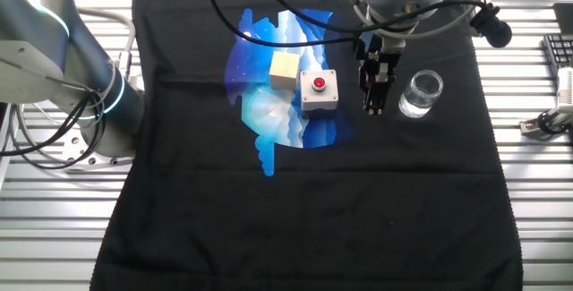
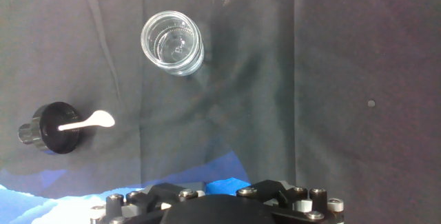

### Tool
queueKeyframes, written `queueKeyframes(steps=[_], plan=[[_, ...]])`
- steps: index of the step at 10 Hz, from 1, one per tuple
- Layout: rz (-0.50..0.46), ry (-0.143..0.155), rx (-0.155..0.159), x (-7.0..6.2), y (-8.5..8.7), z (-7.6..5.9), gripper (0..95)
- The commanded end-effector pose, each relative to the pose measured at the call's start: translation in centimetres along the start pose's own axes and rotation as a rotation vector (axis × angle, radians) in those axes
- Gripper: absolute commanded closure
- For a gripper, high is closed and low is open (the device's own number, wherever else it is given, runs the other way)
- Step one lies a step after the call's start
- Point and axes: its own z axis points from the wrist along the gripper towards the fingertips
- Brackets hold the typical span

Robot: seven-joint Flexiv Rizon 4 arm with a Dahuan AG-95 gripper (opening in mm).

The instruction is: Screw the lid onto the jar

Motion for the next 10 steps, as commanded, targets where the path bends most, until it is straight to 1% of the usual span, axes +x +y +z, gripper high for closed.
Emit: queueKeyframes(steps=[1,2,3,6,10], plan=[[-0.051,-0.105,0.004,0.01,0.0,0.0,95.0],[-0.041,-0.1,-0.025,0.03,0.02,-0.04,95.0],[-0.04,-0.1,-0.027,0.04,0.03,-0.05,95.0],[-0.035,-0.1,-0.018,0.04,0.03,-0.06,95.0],[-0.036,-0.099,-0.02,0.04,0.04,-0.06,95.0]])
